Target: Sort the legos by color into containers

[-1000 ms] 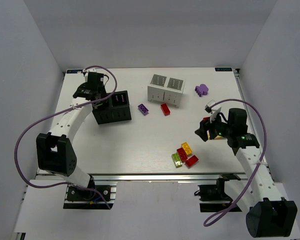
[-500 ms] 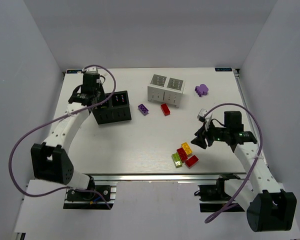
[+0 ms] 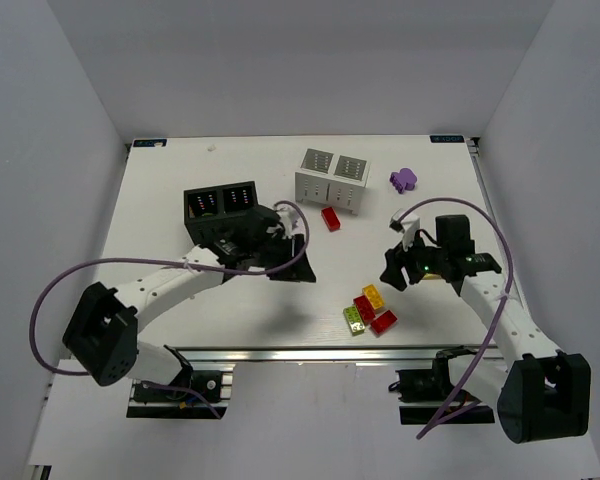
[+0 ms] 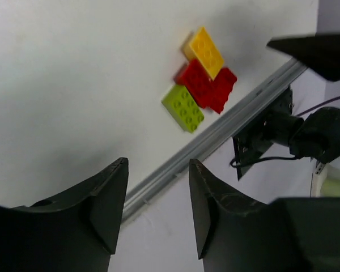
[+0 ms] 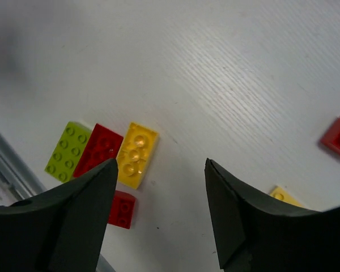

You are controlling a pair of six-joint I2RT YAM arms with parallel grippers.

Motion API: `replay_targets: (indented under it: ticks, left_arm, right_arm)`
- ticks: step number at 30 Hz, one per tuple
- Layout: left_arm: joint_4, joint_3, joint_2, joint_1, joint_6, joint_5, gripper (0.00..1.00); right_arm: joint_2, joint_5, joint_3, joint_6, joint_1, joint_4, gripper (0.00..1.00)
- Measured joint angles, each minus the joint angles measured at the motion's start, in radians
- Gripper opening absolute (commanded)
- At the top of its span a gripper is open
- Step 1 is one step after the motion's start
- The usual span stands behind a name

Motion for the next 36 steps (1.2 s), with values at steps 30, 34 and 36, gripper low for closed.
replay_targets:
  ticks: [30,34,36]
  left_arm:
    - [-0.384,0.53,0.629,-0.582,-0.506,-0.55,0.68]
    - [-0.407,0.537,0.657,-0.618,-0.539,-0.589,0.67]
    - [-0.412,0.537,0.661,-0.629,-0.55,-0.604,0.7]
  right_arm:
    - [-0.134,0.413,0.026,0.348,-0.209,0.164,0.63]
    - [-0.137,0.395,0.026,0.349,-0.224,0.163,0.63]
    - [-0.137,0.387,0.026,0.349,-0.232,0.163,0.63]
